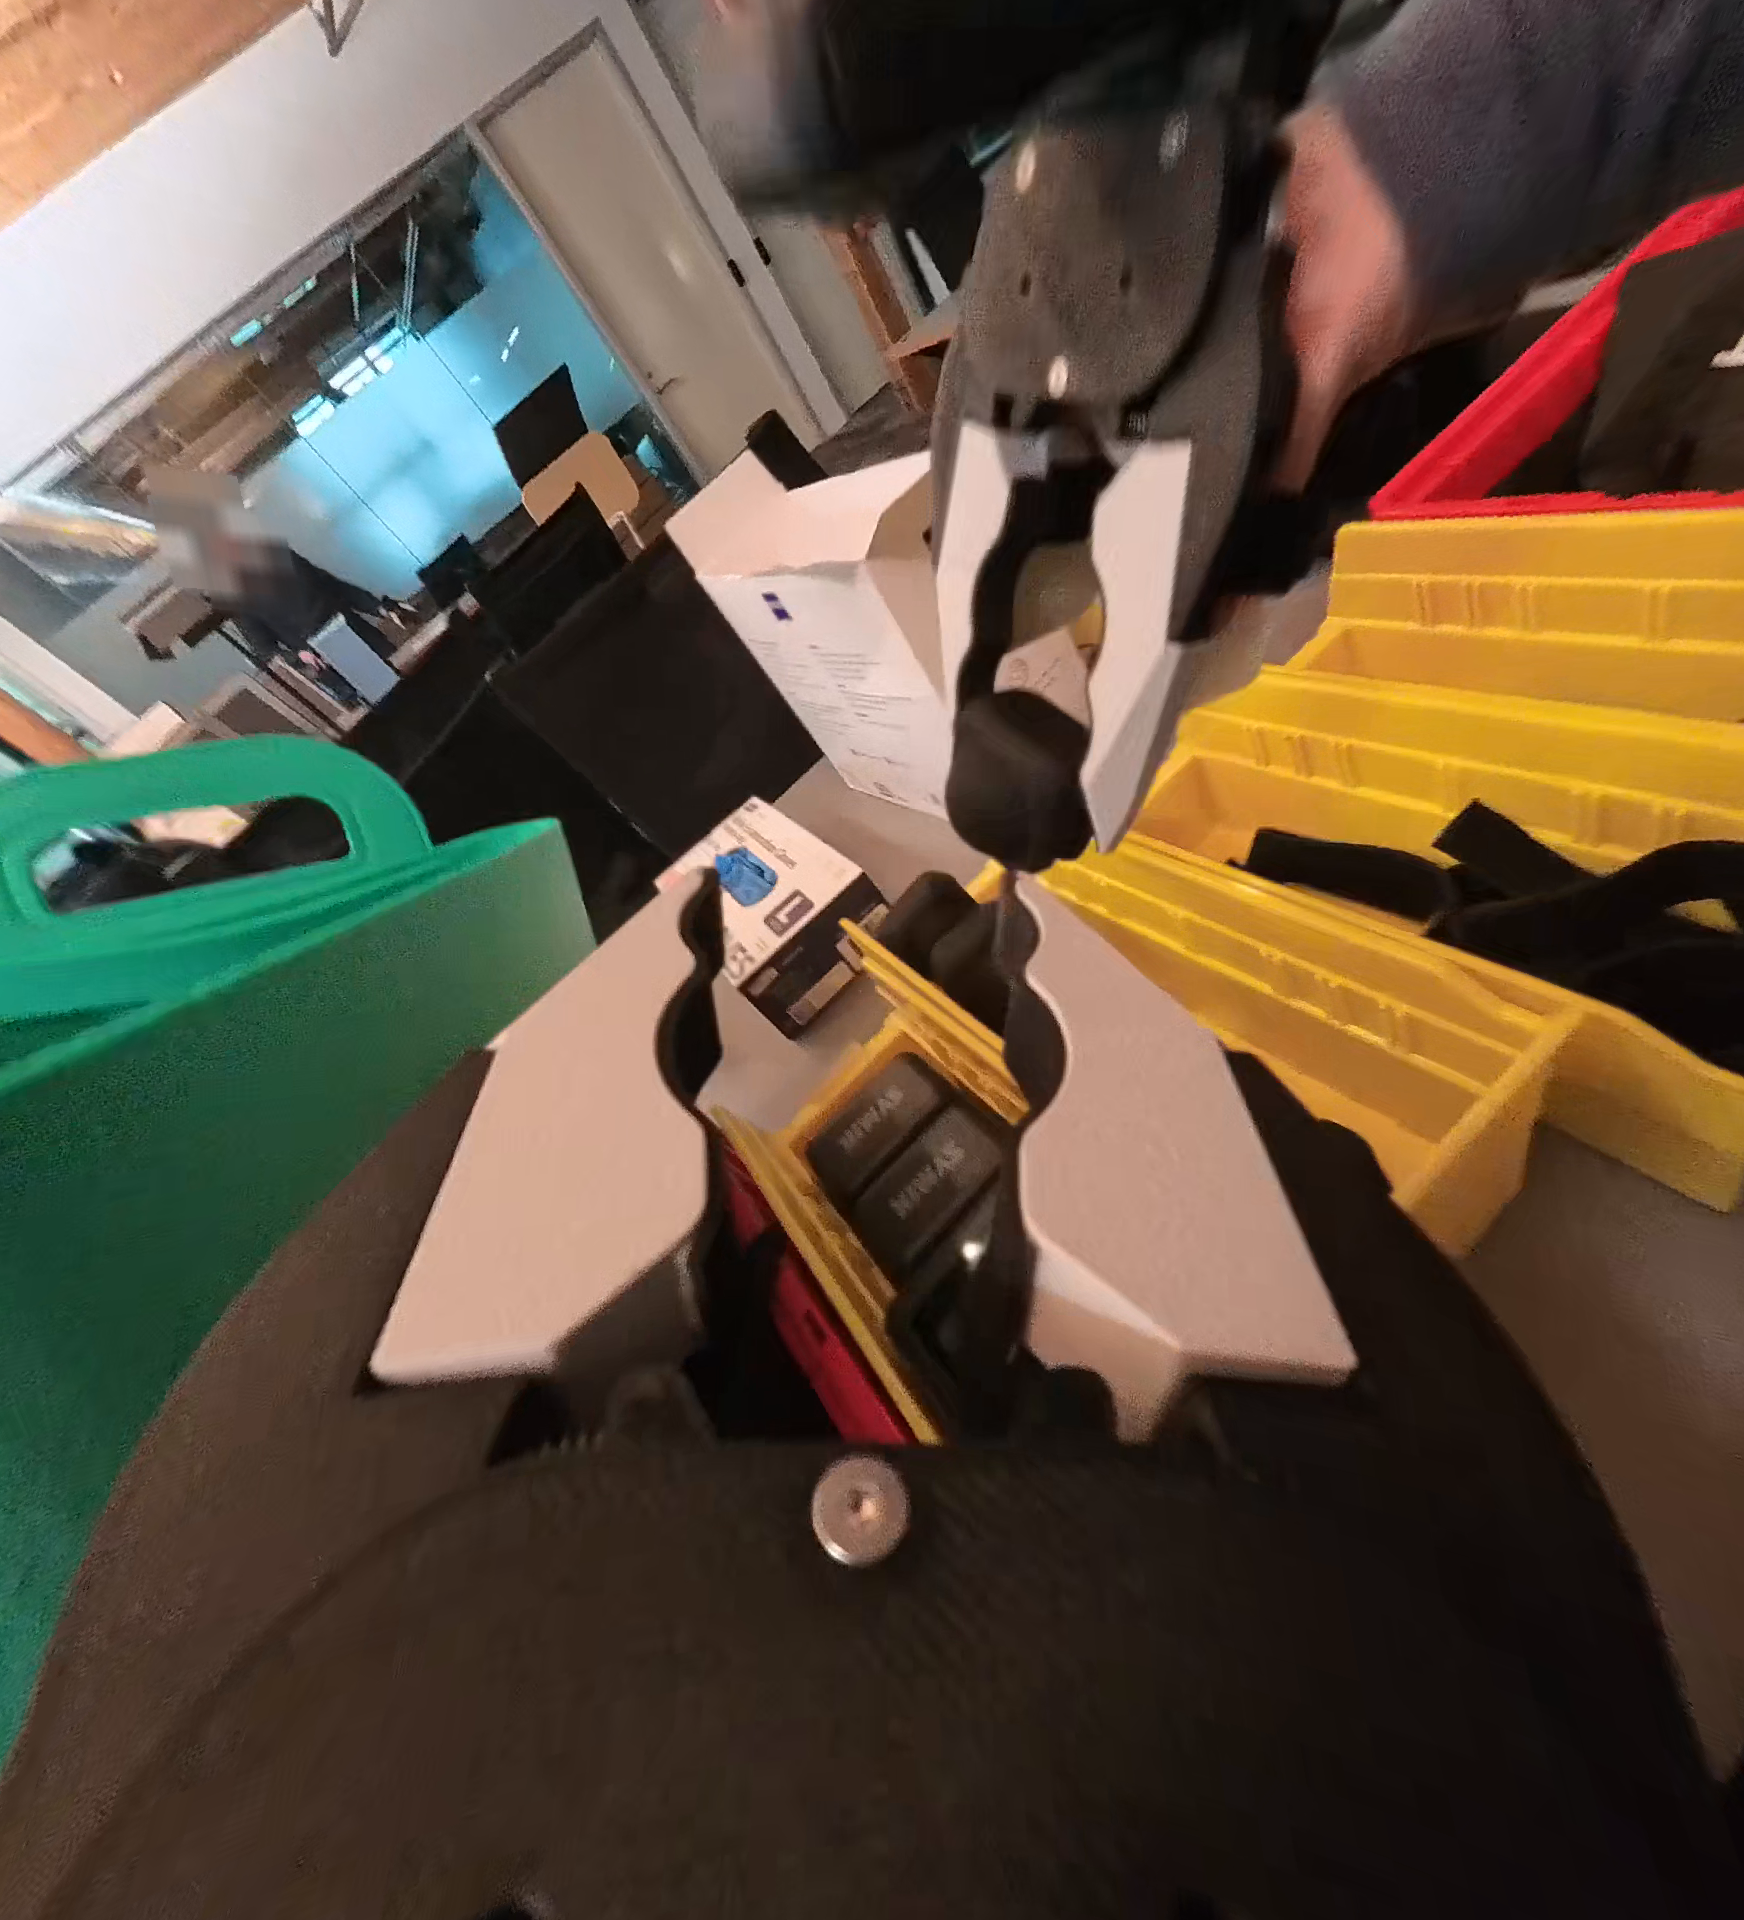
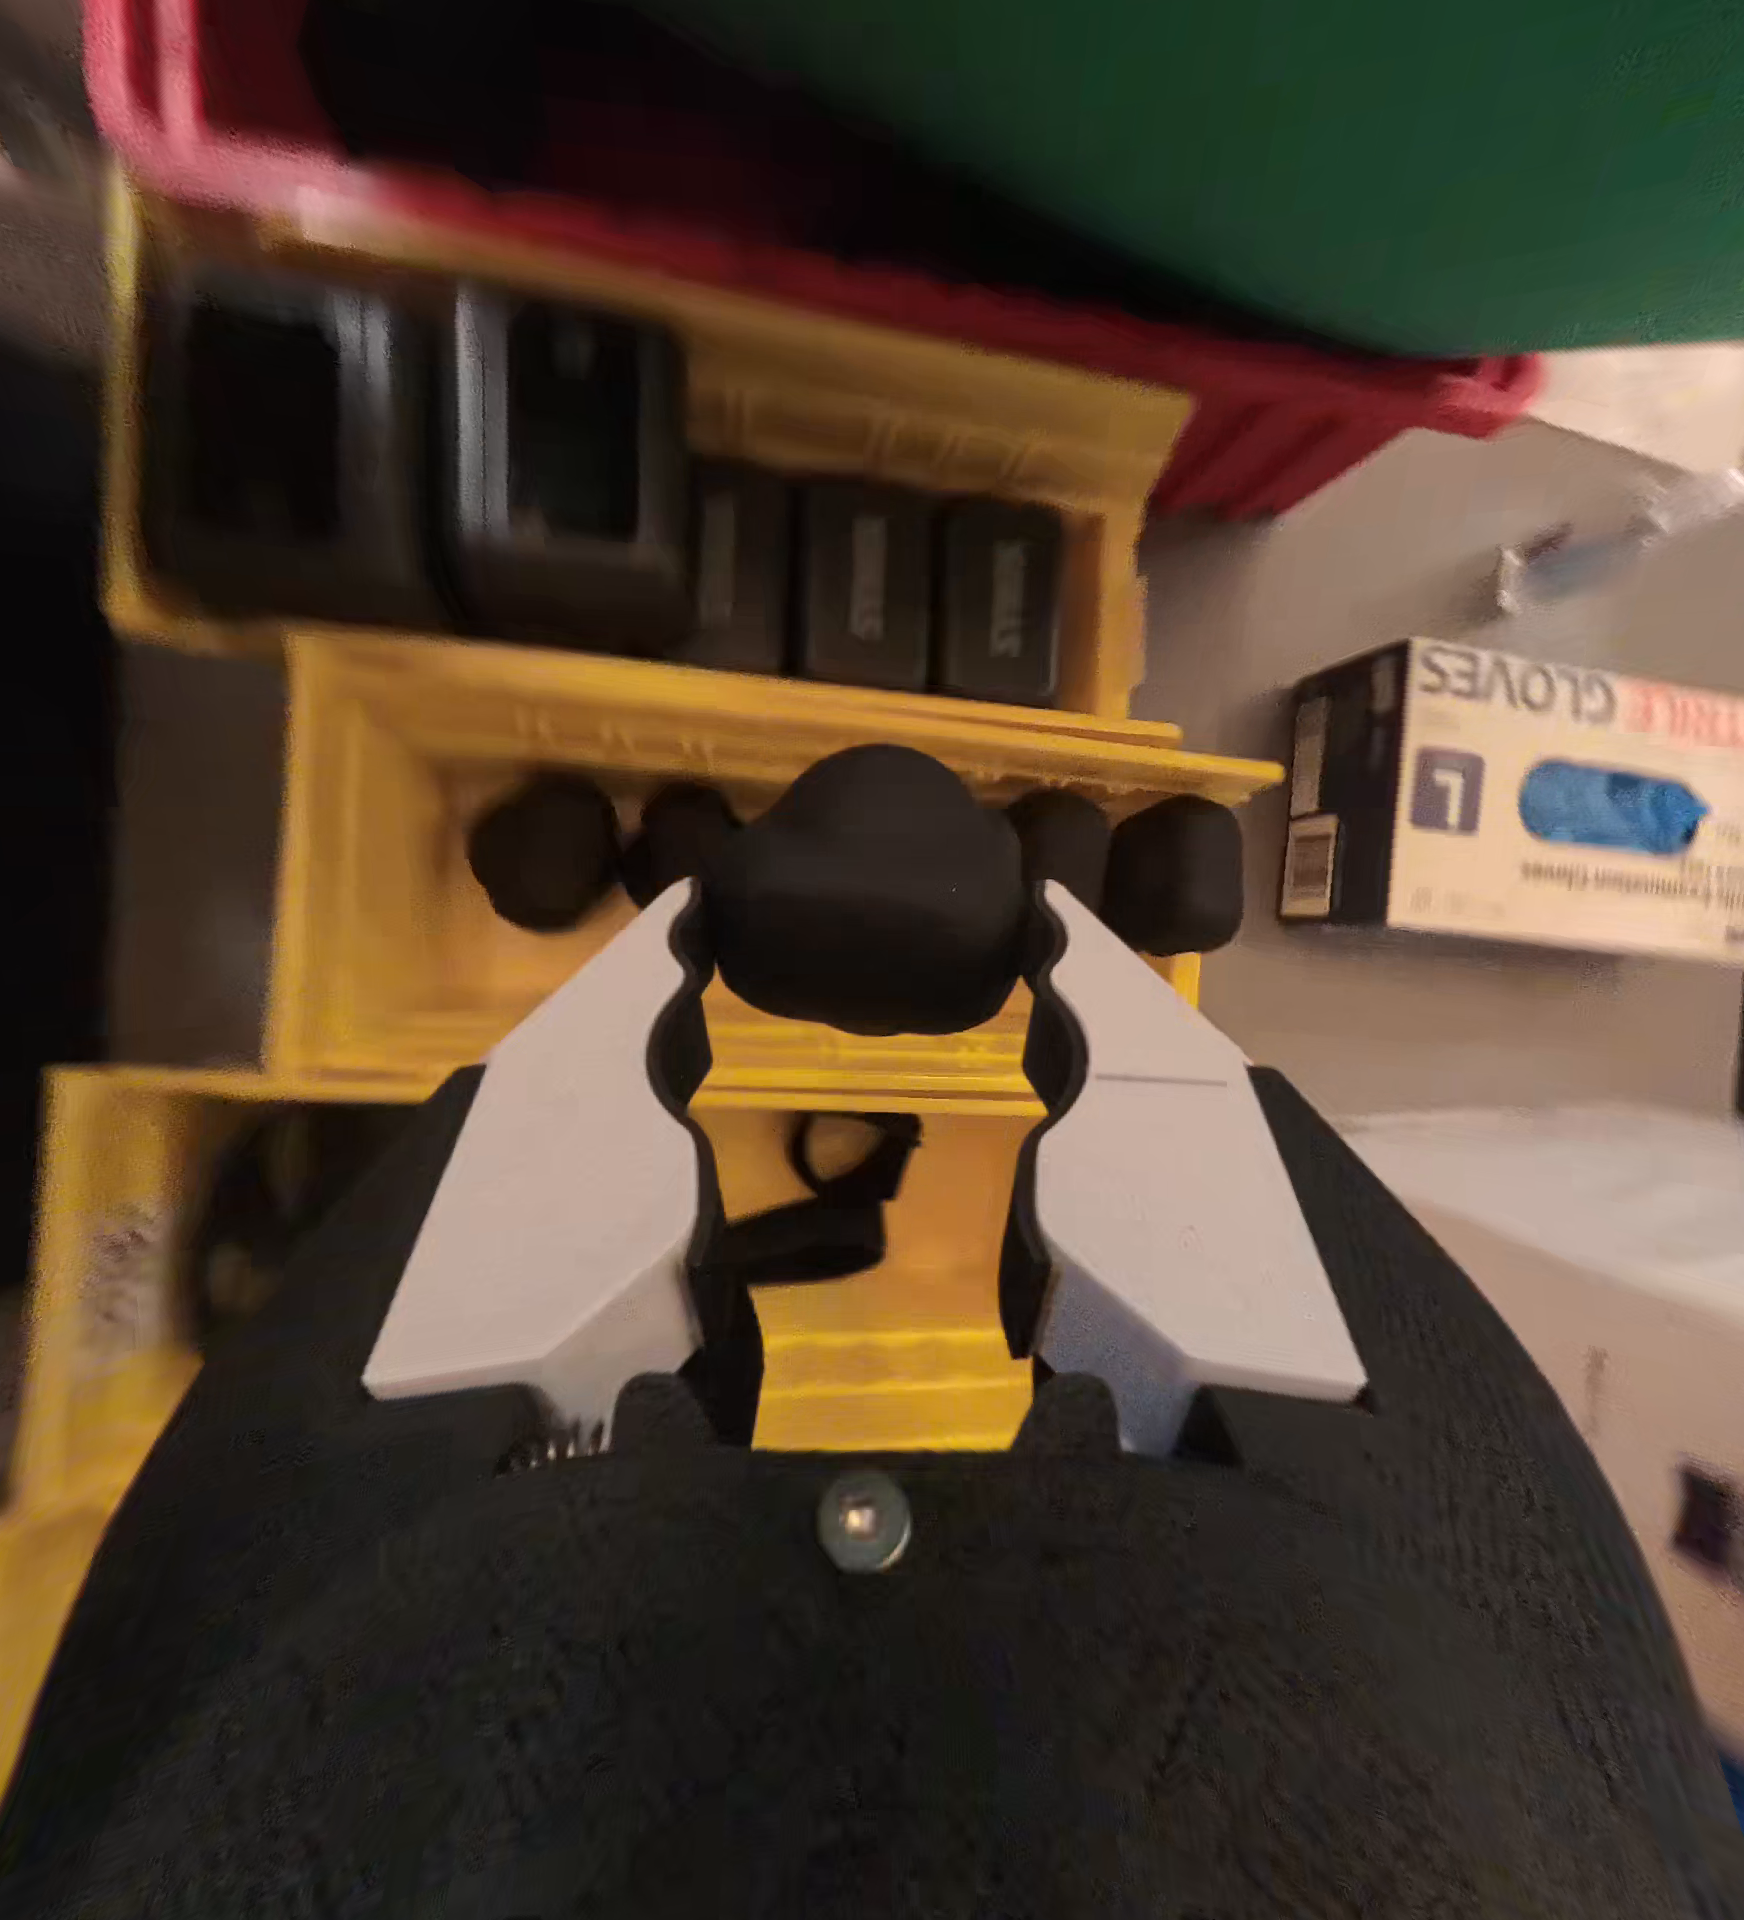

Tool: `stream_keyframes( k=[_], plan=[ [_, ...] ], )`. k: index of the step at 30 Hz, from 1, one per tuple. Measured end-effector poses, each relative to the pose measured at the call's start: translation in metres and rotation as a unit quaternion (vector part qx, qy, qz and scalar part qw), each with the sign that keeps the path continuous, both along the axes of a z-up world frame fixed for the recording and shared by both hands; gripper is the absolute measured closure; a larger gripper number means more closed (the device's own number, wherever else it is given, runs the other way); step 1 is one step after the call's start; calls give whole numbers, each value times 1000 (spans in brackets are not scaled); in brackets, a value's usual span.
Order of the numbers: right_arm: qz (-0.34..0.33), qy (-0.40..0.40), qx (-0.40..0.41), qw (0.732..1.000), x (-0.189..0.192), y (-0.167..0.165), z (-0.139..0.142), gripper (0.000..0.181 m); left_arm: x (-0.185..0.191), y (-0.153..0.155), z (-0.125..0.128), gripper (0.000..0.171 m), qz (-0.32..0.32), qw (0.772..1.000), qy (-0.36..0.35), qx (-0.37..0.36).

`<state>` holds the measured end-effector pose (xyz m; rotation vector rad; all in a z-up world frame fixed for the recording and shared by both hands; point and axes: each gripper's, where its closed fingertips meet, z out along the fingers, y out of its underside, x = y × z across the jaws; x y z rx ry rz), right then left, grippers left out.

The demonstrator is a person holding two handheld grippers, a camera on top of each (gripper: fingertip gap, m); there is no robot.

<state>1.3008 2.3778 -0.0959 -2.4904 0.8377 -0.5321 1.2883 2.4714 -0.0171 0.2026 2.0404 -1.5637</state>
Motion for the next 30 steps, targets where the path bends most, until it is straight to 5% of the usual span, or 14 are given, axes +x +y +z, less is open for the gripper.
stream_keyframes(
  k=[4, 13, 16, 23, 30],
  plan=[
    [202, 17, -143, 969, 11, -1, -48, 122, 6, 19, -7, 121, 14, 998, 61, -23],
    [489, 72, -314, 811, 12, -15, -109, 123, 15, 49, -6, 122, 61, 990, 110, -64],
    [541, 44, -331, 772, 17, -12, -114, 123, 16, 56, -7, 123, 74, 986, 126, -79],
    [600, -3, -332, 728, 21, -6, -117, 122, 15, 65, -15, 124, 93, 980, 148, -91],
    [601, -37, -328, 728, 23, -6, -116, 121, 13, 63, -18, 124, 88, 976, 174, -101]
  ],
)
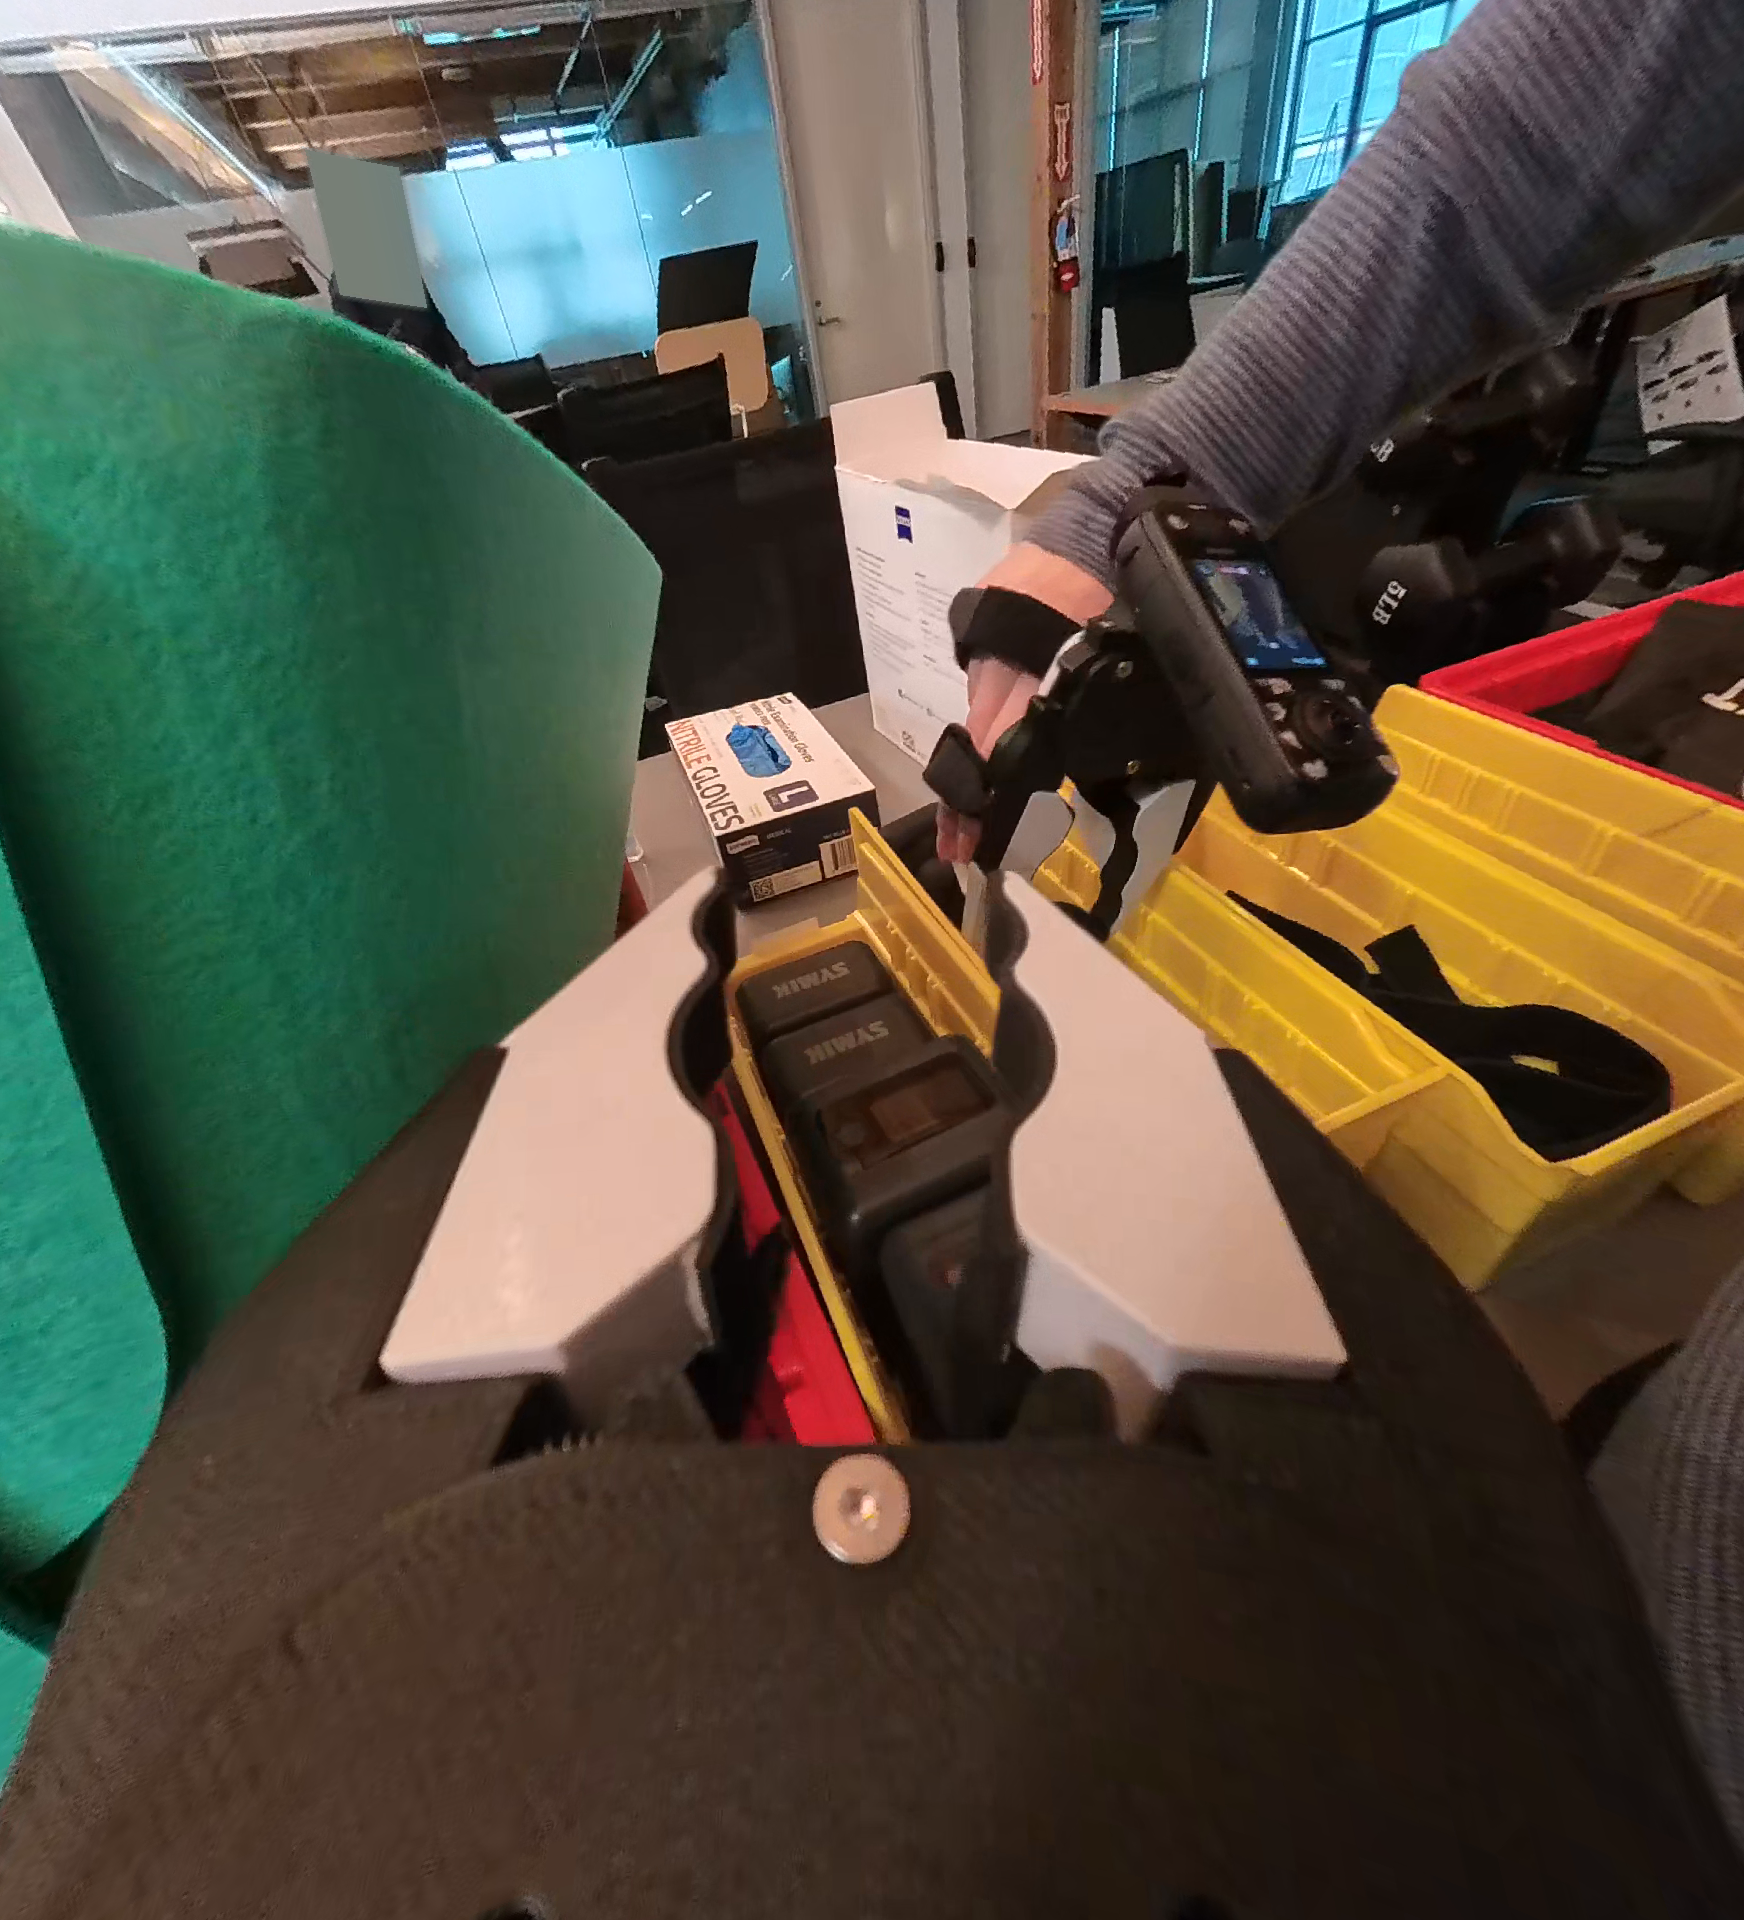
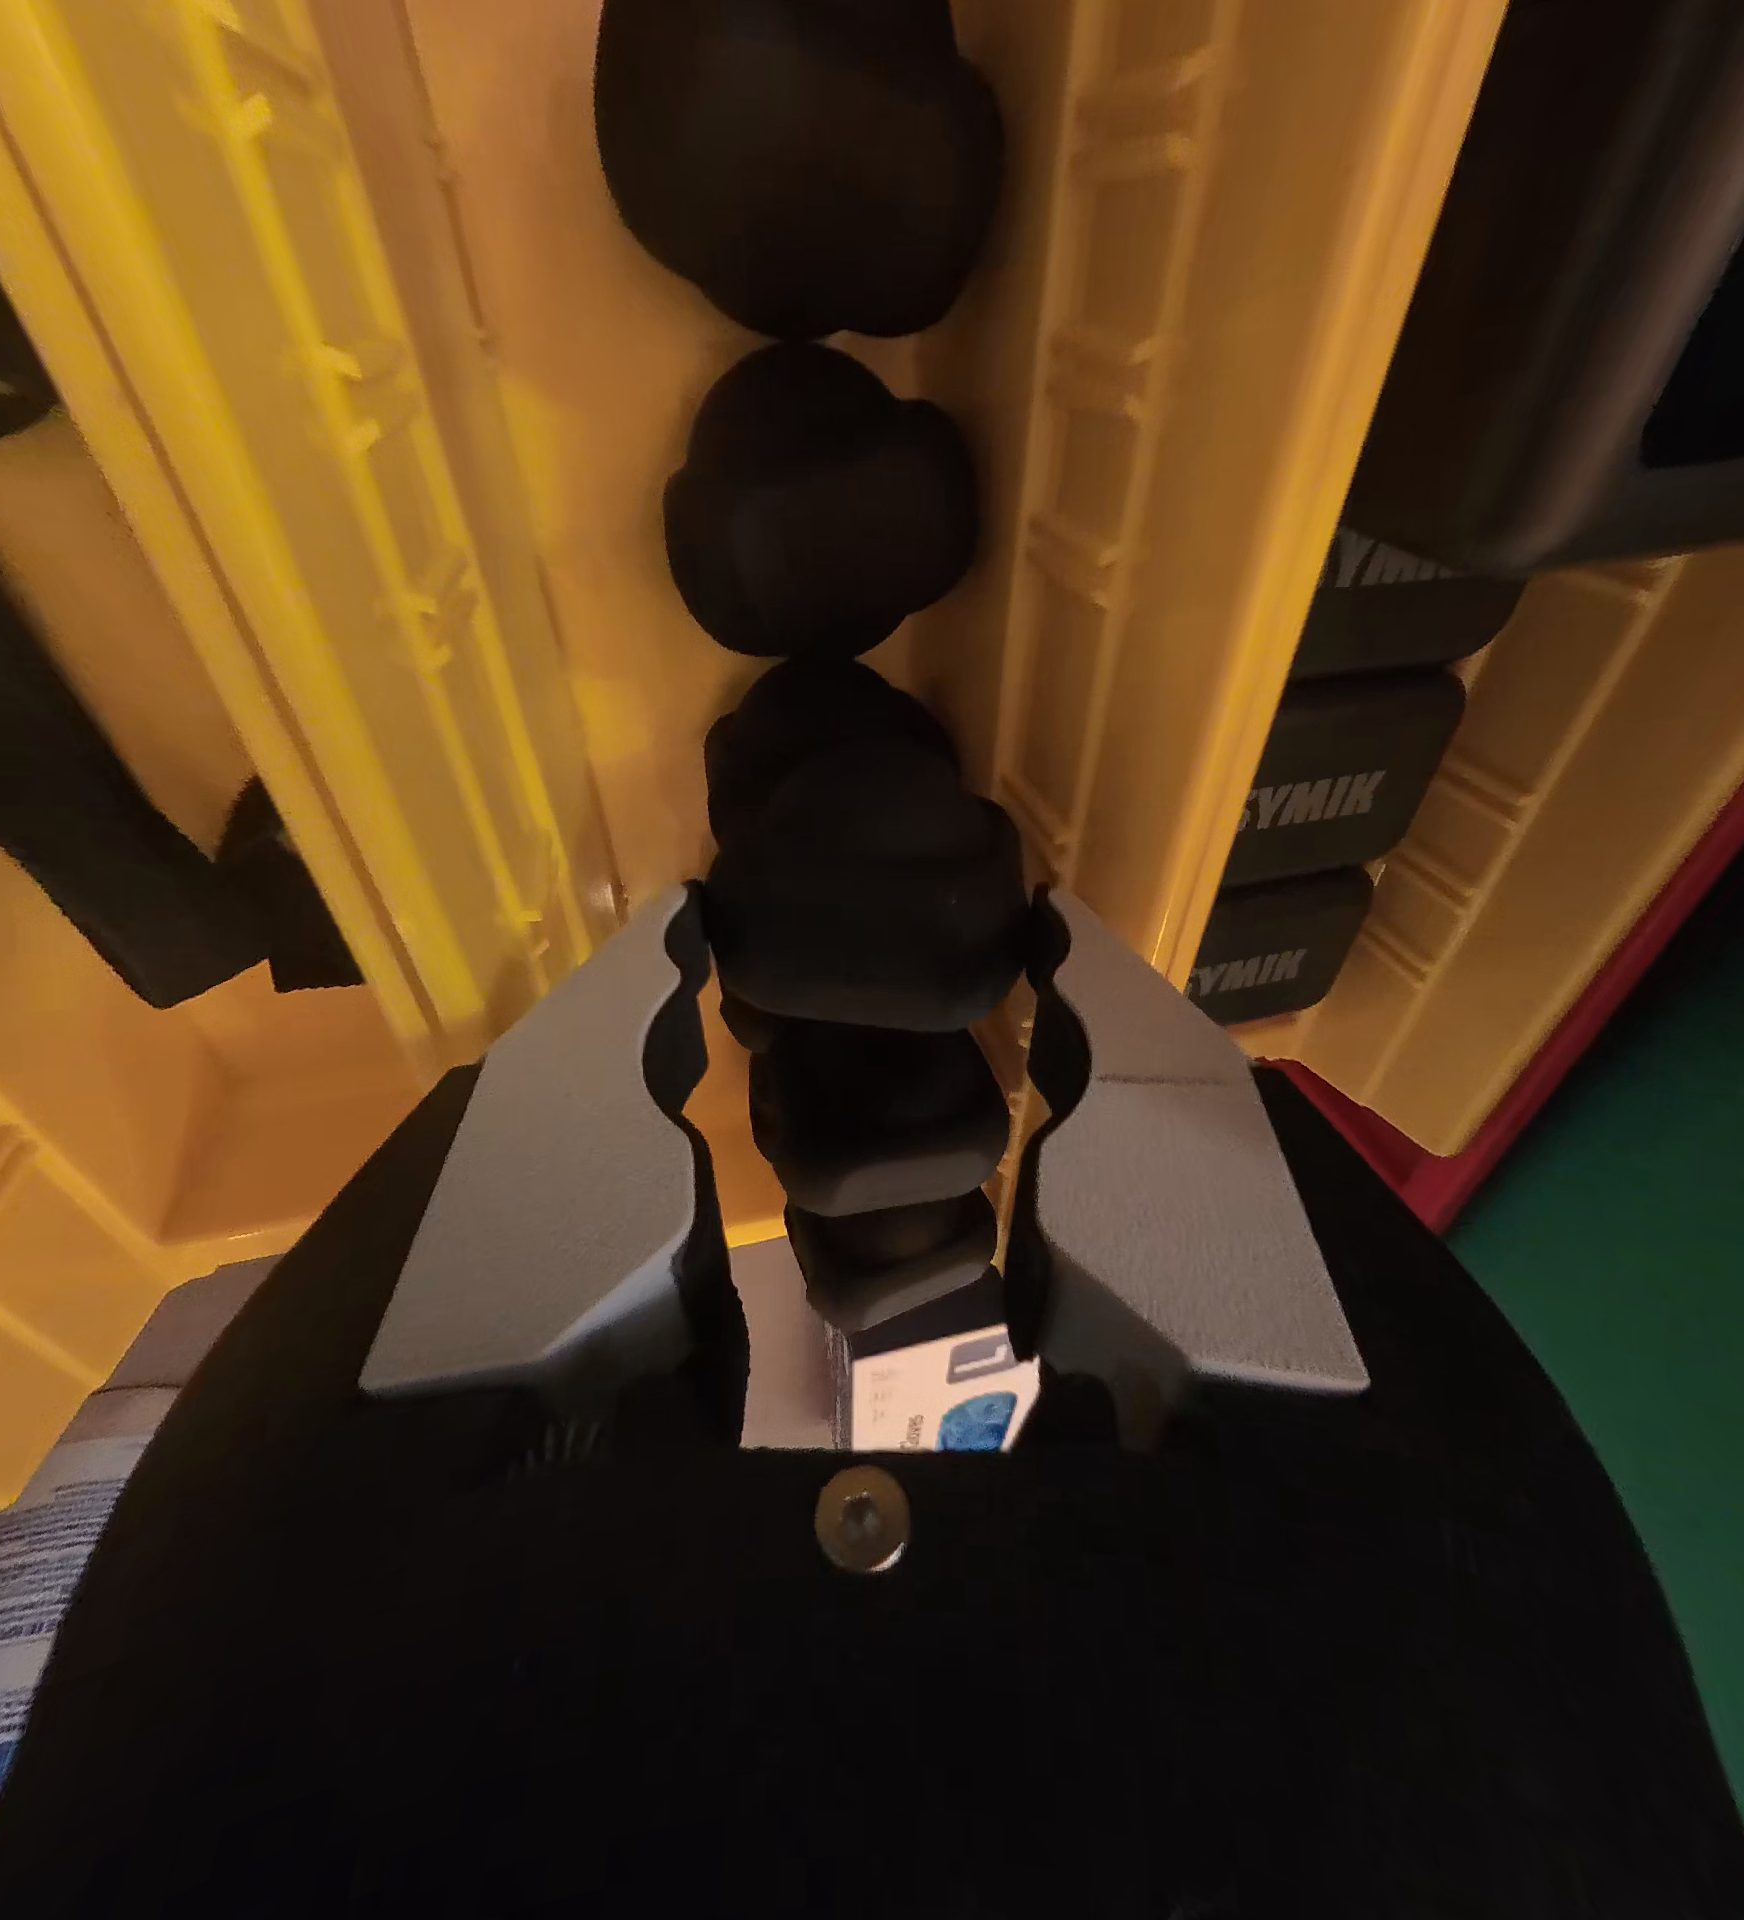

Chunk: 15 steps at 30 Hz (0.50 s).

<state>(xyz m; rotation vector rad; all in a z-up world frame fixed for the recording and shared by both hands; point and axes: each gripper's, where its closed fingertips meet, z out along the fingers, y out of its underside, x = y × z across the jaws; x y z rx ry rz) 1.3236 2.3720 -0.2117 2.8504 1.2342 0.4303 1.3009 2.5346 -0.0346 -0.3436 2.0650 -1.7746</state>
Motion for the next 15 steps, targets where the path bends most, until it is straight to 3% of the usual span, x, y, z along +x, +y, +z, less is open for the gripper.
stream_keyframes(
  k=[15],
  plan=[
    [-34, -24, 26, 999, 4, -1, 8, 116, -8, -4, -1, 125, -19, 999, 26, -5]
  ],
)
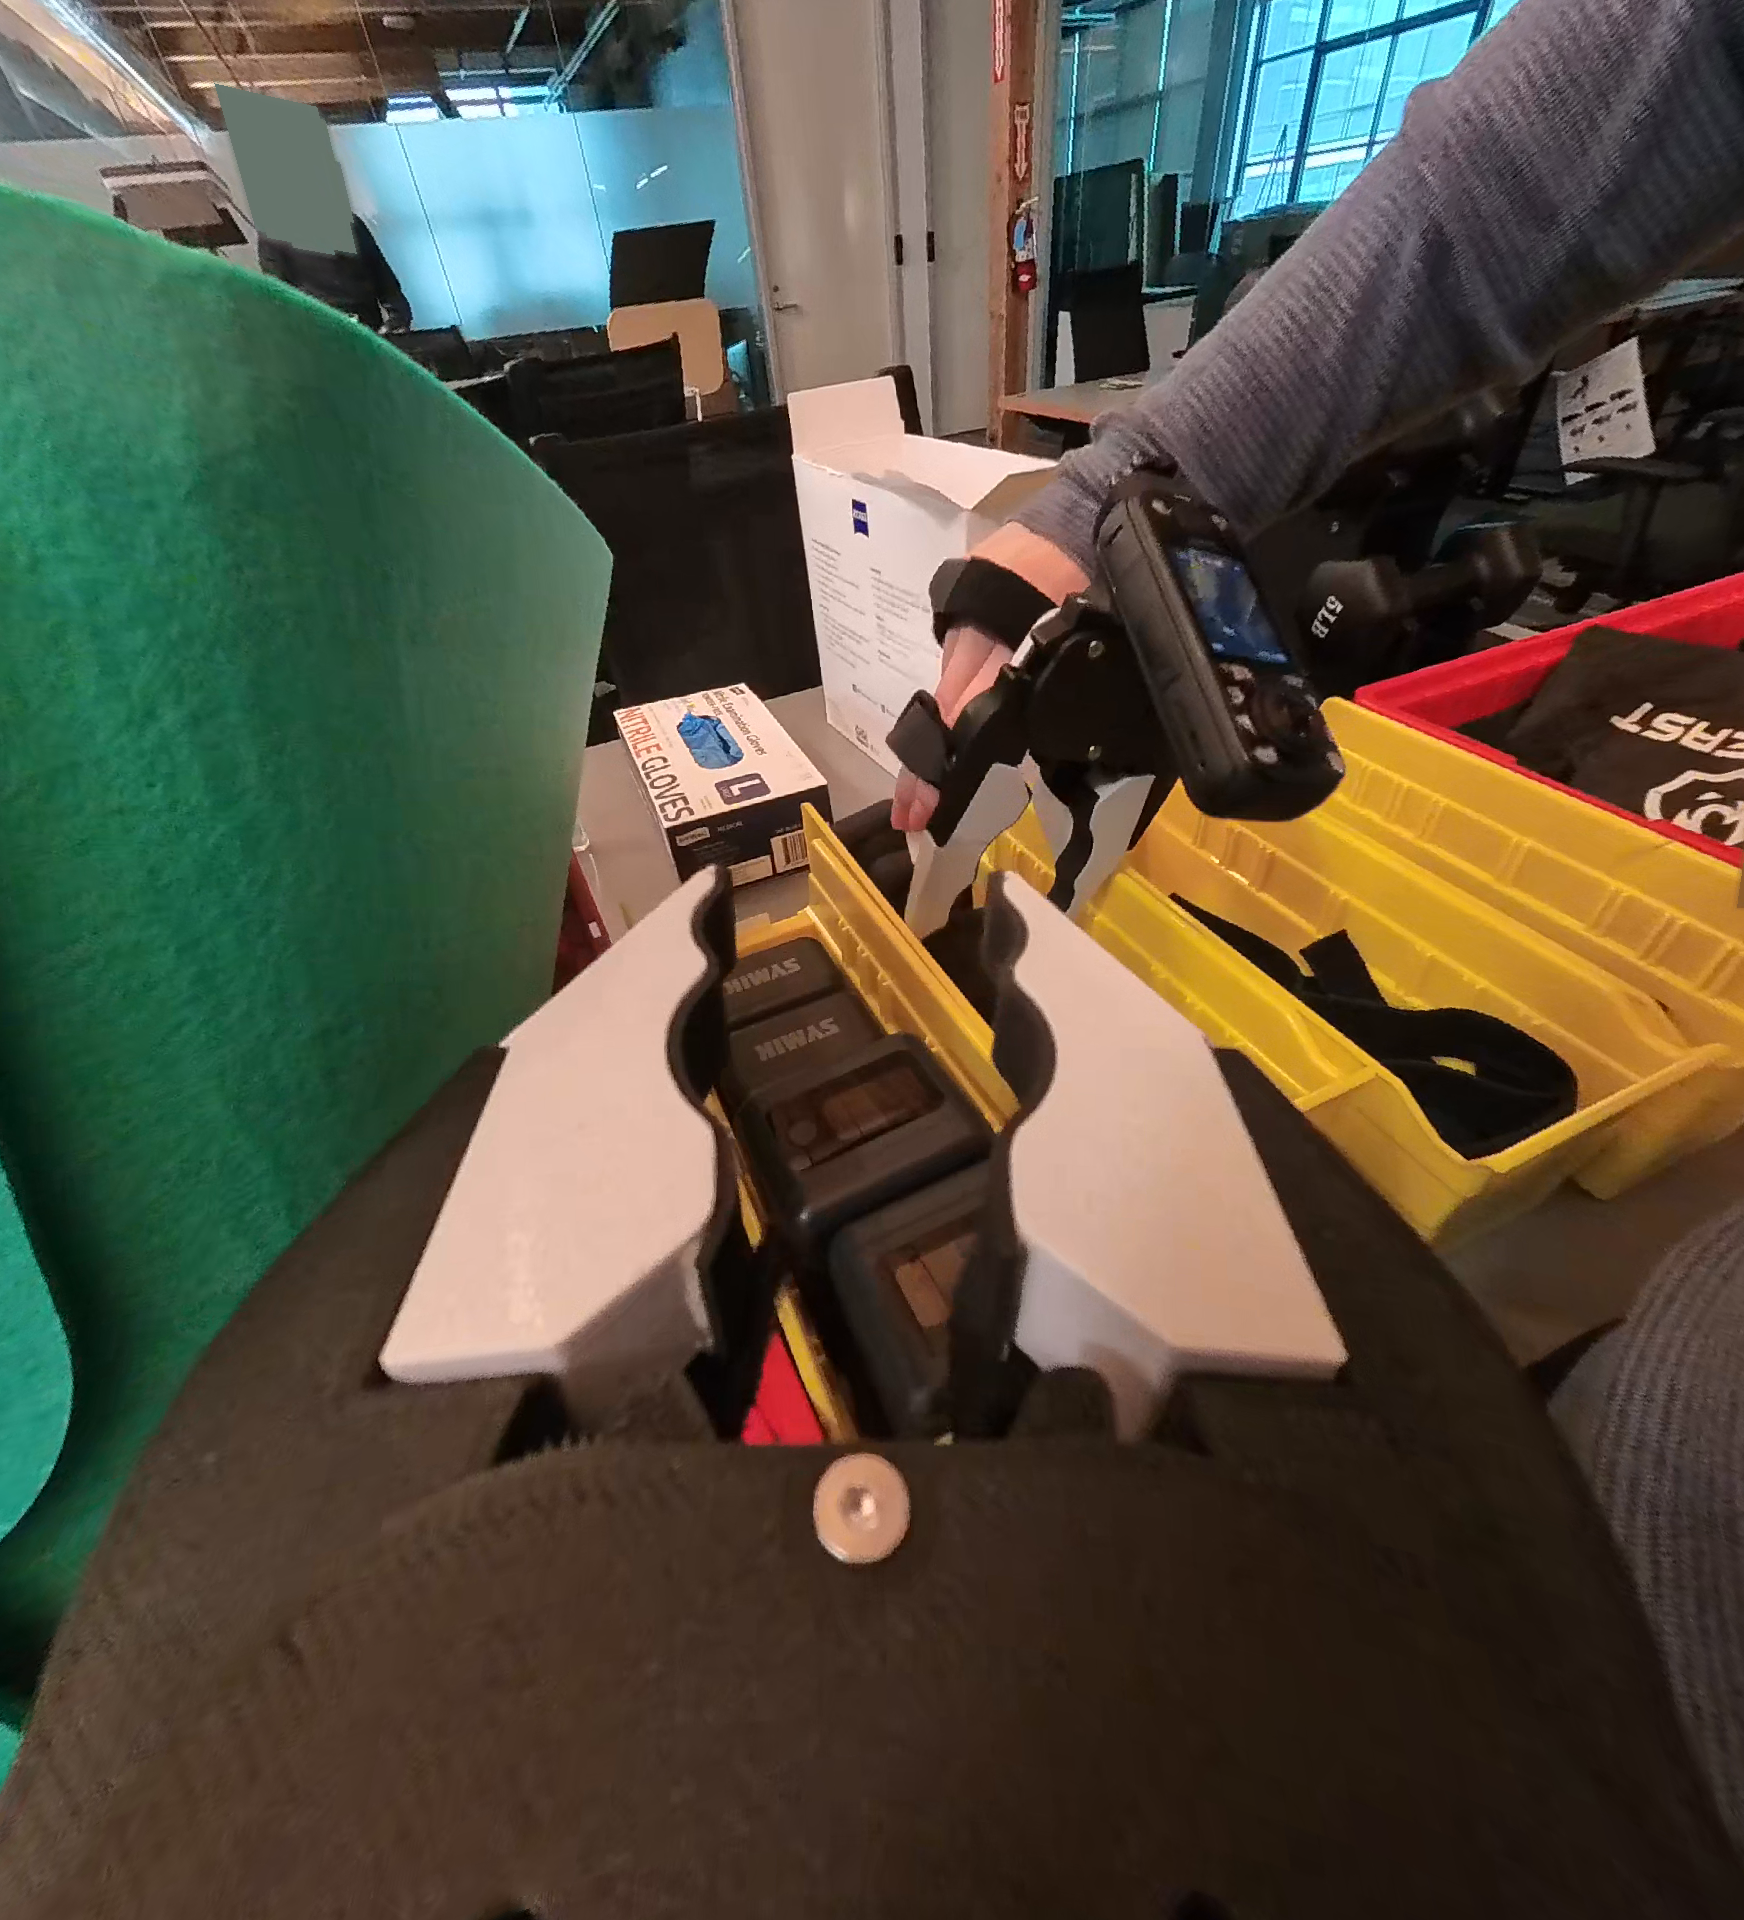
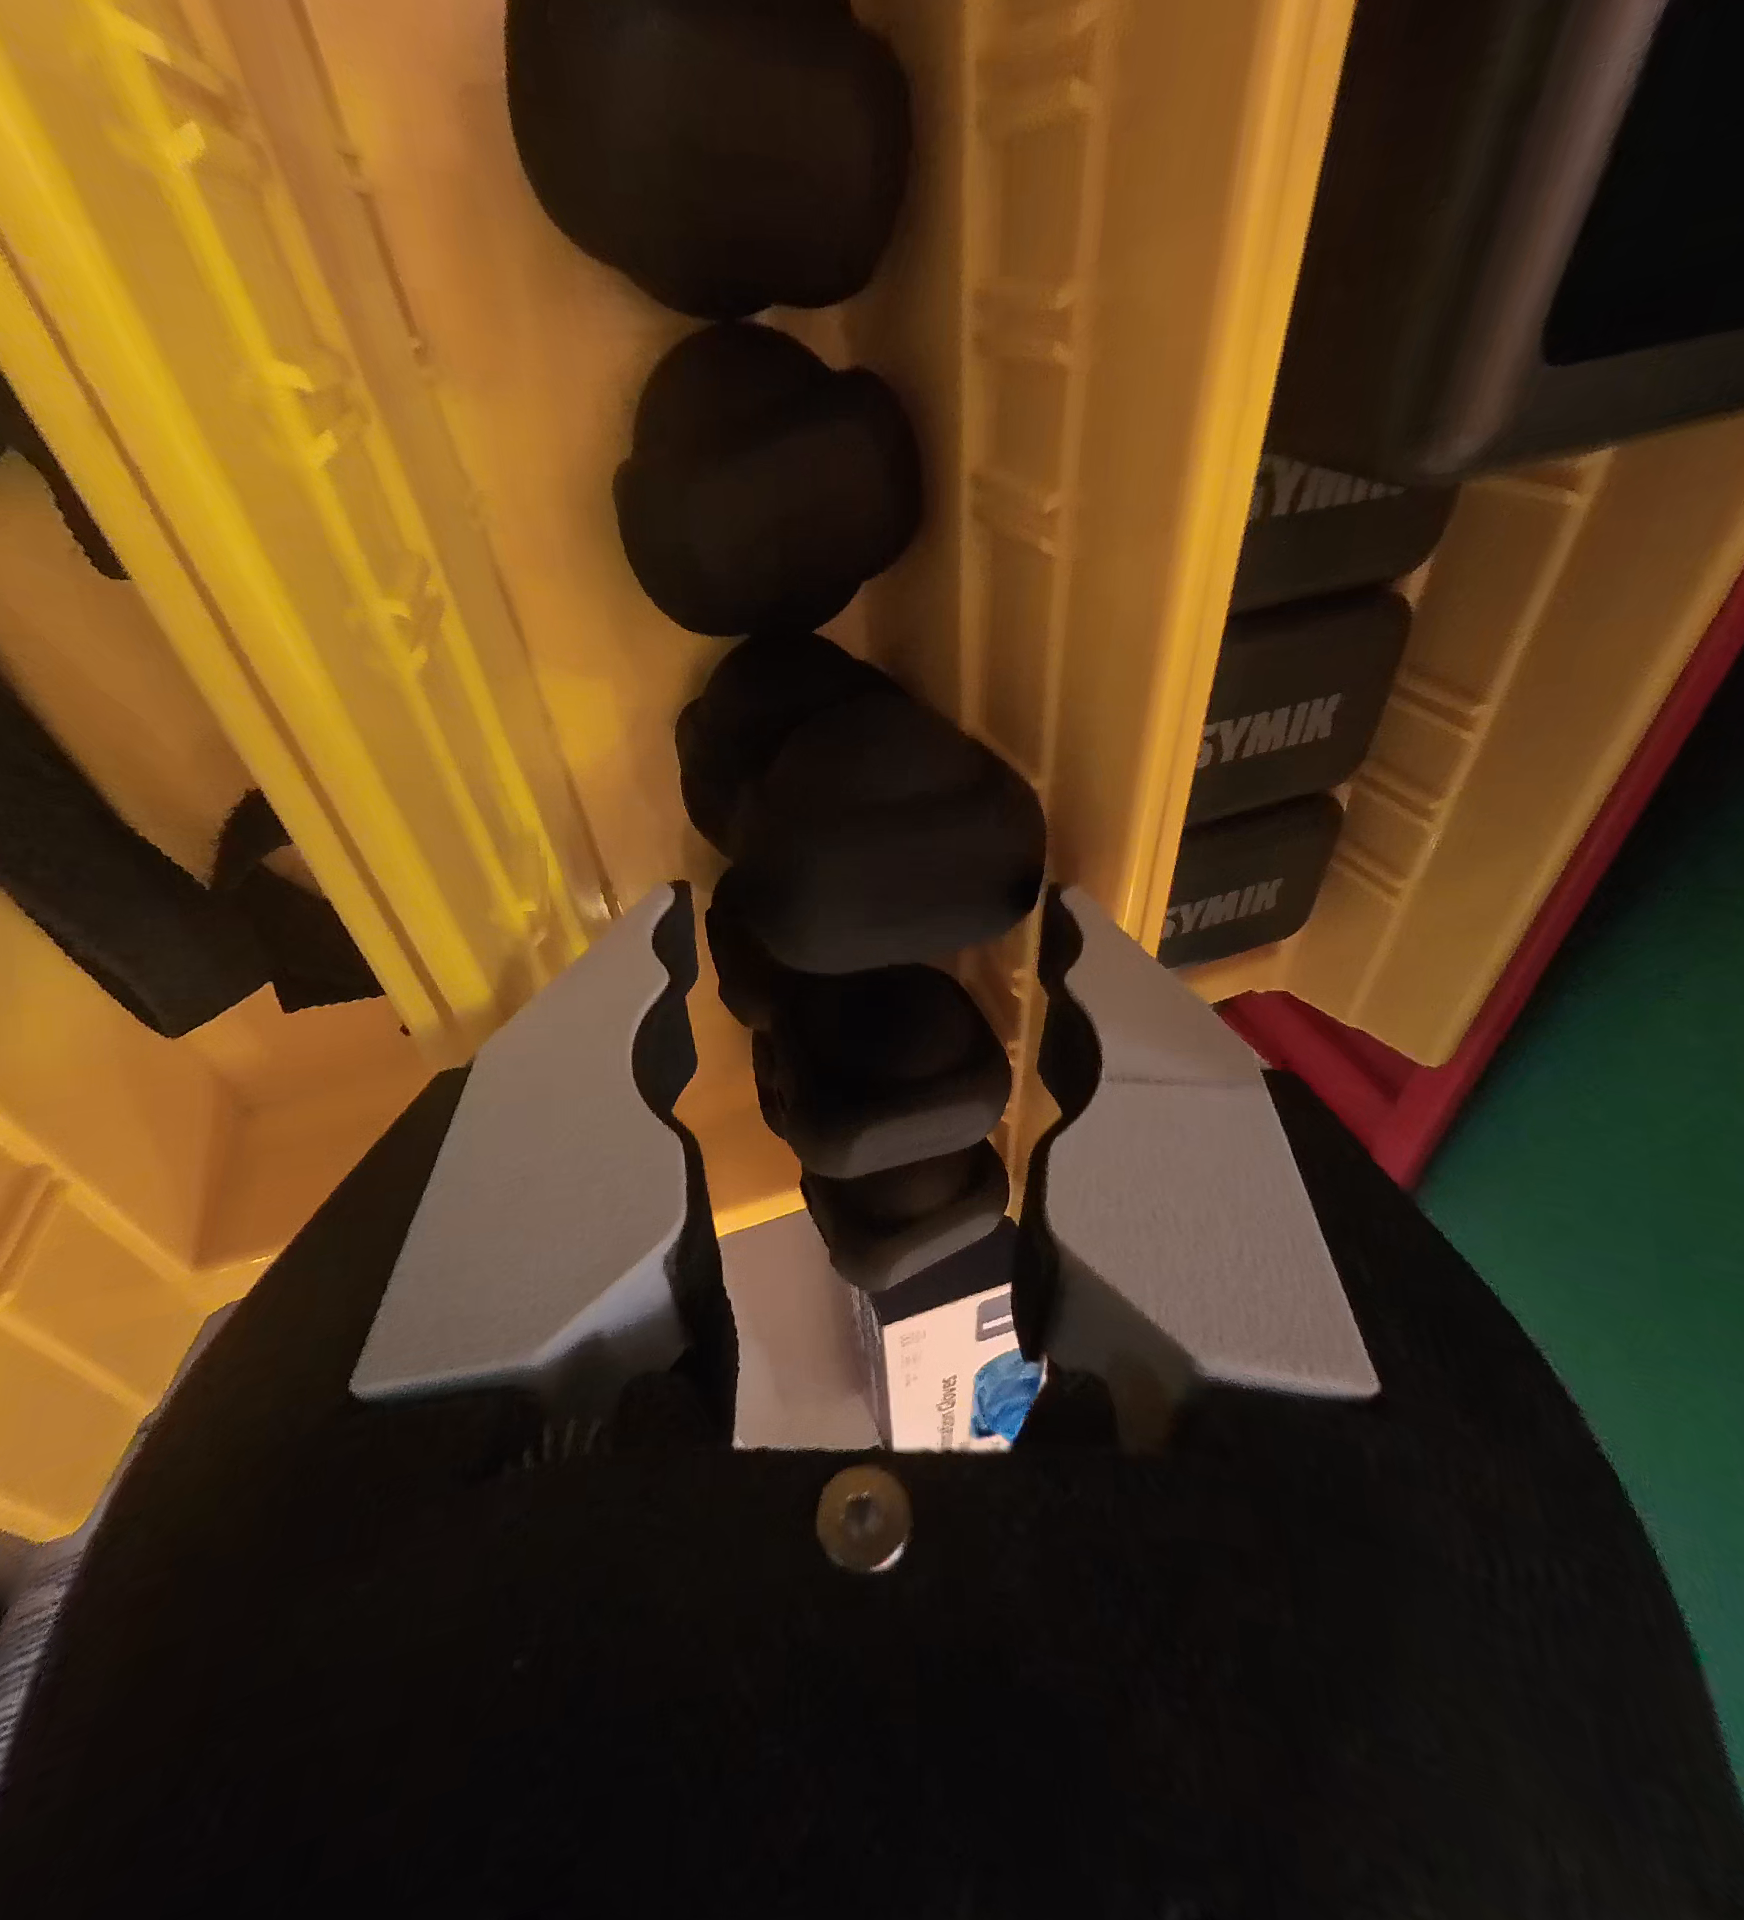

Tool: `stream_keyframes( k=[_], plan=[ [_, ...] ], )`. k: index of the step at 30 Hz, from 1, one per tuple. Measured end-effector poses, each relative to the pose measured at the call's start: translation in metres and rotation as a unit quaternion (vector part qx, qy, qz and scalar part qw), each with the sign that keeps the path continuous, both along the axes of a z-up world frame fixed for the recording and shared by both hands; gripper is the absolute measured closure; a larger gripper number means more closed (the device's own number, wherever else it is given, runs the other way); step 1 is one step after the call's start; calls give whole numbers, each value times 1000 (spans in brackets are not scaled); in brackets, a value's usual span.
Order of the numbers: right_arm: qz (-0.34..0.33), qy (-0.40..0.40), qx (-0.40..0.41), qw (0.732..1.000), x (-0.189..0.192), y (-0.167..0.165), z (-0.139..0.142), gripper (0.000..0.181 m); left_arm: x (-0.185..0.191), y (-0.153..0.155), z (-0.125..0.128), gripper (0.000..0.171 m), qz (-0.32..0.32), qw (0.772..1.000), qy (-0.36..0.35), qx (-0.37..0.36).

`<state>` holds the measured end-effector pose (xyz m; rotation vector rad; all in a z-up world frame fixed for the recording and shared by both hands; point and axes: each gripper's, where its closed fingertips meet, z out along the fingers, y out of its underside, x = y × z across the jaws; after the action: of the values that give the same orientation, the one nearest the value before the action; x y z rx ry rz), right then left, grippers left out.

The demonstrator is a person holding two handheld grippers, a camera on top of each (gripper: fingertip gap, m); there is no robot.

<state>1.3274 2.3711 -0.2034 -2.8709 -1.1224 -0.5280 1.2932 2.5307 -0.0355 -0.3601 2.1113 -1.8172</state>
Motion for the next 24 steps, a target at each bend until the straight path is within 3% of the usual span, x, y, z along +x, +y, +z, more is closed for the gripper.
stream_keyframes(
  k=[18, 24],
  plan=[
    [-58, 3, 10, 998, 0, -10, 7, 116, 0, 5, 4, 124, 2, 1000, 4, -4],
    [-141, 8, 88, 986, -4, -2, 38, 111, -3, 12, 22, 123, -5, 999, -16, -34]
  ],
)
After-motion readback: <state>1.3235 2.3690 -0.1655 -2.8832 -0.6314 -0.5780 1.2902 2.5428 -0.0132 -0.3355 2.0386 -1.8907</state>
